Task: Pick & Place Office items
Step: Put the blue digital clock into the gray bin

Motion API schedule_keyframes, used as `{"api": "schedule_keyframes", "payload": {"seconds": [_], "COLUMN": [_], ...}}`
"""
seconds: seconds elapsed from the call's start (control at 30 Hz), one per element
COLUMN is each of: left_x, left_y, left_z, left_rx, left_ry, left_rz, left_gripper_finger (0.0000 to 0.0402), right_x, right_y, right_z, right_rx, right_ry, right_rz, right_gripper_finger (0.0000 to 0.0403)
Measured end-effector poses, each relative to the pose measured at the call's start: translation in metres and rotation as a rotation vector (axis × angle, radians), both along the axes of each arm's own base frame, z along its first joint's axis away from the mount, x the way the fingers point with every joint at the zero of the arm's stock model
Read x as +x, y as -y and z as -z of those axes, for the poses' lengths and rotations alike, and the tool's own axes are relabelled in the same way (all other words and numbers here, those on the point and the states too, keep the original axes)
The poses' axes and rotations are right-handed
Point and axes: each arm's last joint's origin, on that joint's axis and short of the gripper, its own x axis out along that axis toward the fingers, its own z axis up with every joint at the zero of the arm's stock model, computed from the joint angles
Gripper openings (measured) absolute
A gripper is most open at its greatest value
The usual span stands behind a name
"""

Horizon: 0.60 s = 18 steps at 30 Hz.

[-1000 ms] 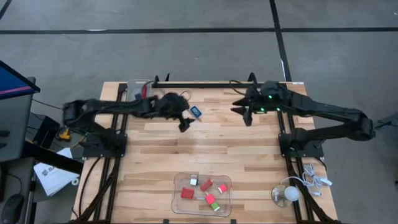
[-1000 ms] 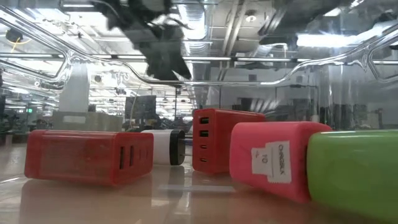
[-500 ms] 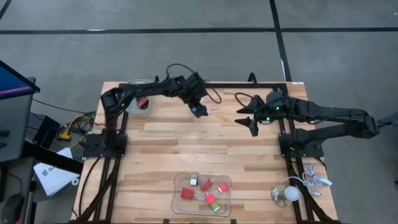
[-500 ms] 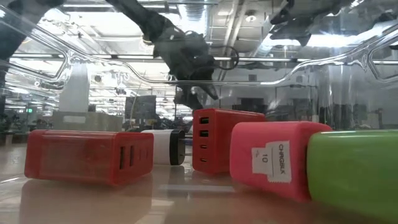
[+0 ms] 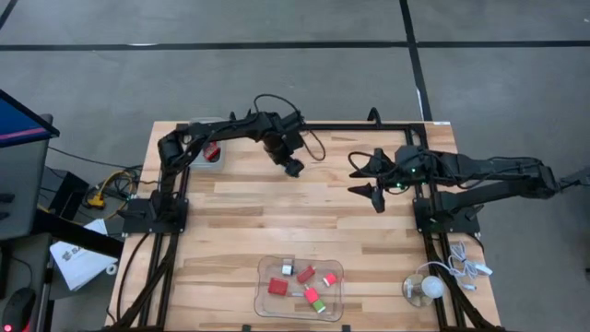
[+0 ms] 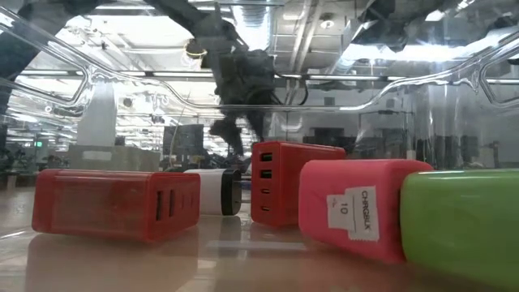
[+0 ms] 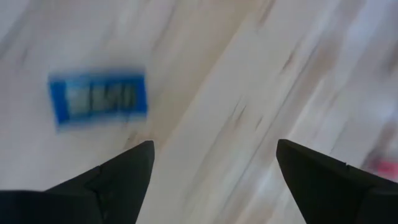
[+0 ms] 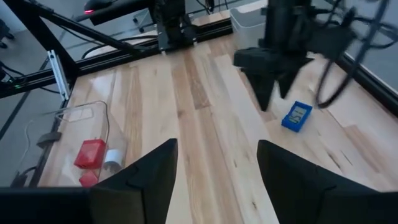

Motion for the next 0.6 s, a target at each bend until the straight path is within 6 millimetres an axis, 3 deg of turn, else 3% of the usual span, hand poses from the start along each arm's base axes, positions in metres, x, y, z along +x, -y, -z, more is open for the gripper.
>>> {"api": "schedule_keyframes", "payload": {"seconds": [0.17, 0.27, 0.37, 0.6], "left_x": [-0.009, -0.009, -0.008, -0.004], "left_y": [0.024, 0.029, 0.019, -0.015], "left_z": [-0.013, -0.024, -0.028, -0.010], "left_rx": [0.076, 0.169, 0.241, 0.160], "left_ry": [-0.153, -0.153, -0.117, -0.093], "left_rz": [0.084, 0.089, 0.044, -0.034], "left_gripper_finger": [0.0329, 0.0332, 0.0337, 0.0337], "right_x": [0.000, 0.000, 0.000, 0.001], "right_y": [-0.002, -0.002, -0.001, -0.001], "right_z": [0.000, 0.000, 0.000, -0.003], "right_rx": [-0.002, -0.009, -0.017, -0.013], "right_ry": [0.001, 0.001, 0.001, 0.028], "right_rz": [-0.010, -0.009, 0.006, 0.006], "right_gripper_finger": [0.0214, 0.0214, 0.0214, 0.0214]}}
